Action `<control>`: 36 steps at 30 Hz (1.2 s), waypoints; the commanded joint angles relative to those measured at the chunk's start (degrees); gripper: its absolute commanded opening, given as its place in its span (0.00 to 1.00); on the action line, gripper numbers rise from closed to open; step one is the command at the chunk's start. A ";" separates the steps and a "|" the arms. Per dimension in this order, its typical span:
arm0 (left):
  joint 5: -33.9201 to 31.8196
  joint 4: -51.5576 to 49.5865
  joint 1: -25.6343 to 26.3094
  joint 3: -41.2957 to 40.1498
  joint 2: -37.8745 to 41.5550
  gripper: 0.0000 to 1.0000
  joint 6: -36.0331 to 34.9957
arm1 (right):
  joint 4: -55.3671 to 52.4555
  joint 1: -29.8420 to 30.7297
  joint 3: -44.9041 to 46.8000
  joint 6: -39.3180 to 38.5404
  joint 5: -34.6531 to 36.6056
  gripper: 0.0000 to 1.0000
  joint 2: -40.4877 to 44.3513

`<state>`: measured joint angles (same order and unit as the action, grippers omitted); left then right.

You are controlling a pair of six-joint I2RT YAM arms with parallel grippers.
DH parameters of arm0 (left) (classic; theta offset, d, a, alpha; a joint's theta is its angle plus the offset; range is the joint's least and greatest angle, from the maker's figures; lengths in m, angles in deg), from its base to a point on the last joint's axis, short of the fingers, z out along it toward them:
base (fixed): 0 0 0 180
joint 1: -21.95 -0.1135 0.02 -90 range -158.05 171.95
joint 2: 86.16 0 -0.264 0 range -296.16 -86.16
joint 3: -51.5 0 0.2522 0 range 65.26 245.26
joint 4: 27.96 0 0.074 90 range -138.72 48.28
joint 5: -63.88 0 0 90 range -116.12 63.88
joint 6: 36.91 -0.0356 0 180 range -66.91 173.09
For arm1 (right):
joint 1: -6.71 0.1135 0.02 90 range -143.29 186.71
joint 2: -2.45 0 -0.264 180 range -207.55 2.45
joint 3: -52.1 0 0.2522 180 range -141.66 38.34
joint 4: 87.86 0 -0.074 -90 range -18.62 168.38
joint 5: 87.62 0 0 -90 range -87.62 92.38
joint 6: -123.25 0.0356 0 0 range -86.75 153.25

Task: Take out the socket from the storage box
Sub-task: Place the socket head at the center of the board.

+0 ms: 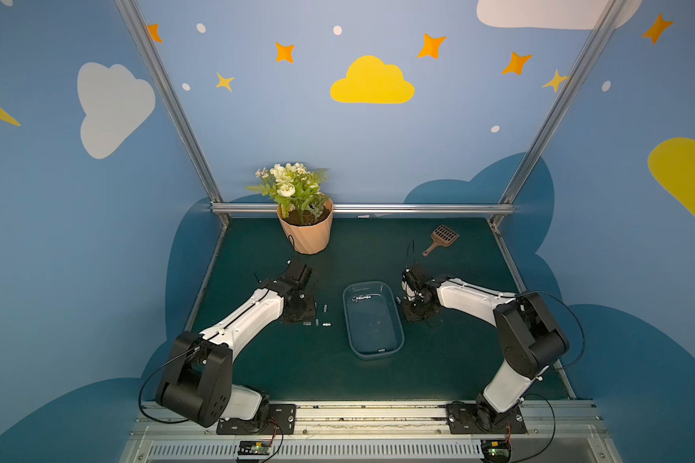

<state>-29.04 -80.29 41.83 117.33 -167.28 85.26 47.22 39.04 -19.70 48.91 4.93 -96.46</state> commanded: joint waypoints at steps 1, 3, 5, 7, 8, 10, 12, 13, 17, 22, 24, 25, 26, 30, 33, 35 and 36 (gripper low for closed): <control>0.54 -1.01 -0.22 0.41 -0.25 0.48 -0.52 | 0.62 -0.26 0.17 0.42 0.14 0.15 -0.73; 0.54 -0.98 -0.19 0.40 -0.24 0.48 -0.52 | 0.58 -0.26 0.12 0.42 0.09 0.16 -0.84; 0.54 -0.98 -0.24 0.44 -0.27 0.48 -0.65 | 0.49 -0.26 0.13 0.41 0.07 0.17 -0.84; 0.54 -1.03 -0.19 0.43 -0.27 0.48 -0.61 | 0.40 -0.26 0.12 0.48 0.13 0.18 -0.76; 0.54 -0.98 -0.19 0.45 -0.29 0.48 -0.66 | 0.36 -0.26 0.04 0.48 0.25 0.18 -0.67; 0.54 -1.01 -0.24 0.45 -0.31 0.48 -0.62 | 0.32 -0.26 0.14 0.49 0.35 0.19 -0.49; 0.54 -0.99 -0.19 0.48 -0.30 0.48 -0.62 | 0.13 -0.34 0.11 0.44 0.44 0.19 -0.37; 0.54 -1.01 -0.20 0.47 -0.23 0.48 -0.63 | 0.02 -0.34 -0.04 0.42 0.45 0.20 -0.25; 0.55 -1.07 -0.21 0.43 -0.26 0.48 -0.72 | -0.38 -0.43 -0.06 0.42 0.65 0.21 0.51; 0.72 -1.07 -0.19 0.48 -0.17 0.48 -0.70 | -1.00 -0.61 -0.34 0.20 0.77 0.25 1.57; 0.72 -1.07 -0.19 0.57 -0.17 0.48 -0.68 | -1.15 -0.61 -0.48 0.16 0.79 0.26 1.93; 0.79 -1.07 -0.19 0.67 -0.15 0.48 -0.72 | -1.26 -0.67 -0.54 0.11 0.79 0.26 1.90; 0.81 -1.07 -0.19 0.78 -0.11 0.48 -0.72 | -1.36 -0.70 -0.65 0.14 0.79 0.26 2.04; 0.99 -1.07 -0.20 1.00 -0.15 0.48 -0.87 | -1.71 -0.67 -0.97 0.07 0.71 0.27 2.40; 1.23 -1.07 -0.20 1.27 -0.27 0.48 -1.02 | -2.10 -0.65 -1.22 -0.15 1.02 0.27 2.84; 1.70 -0.99 -0.16 1.53 -0.44 0.48 -1.28 | -2.45 -0.66 -1.45 -0.24 1.12 0.27 3.07; 2.06 -0.82 -0.09 1.70 -0.50 0.48 -1.62 | -2.57 -0.65 -1.58 -0.38 1.17 0.27 3.35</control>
<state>-28.16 -80.31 41.83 117.33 -167.28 84.82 46.61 38.67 -19.72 48.87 5.19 -95.26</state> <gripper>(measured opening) 0.485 0.270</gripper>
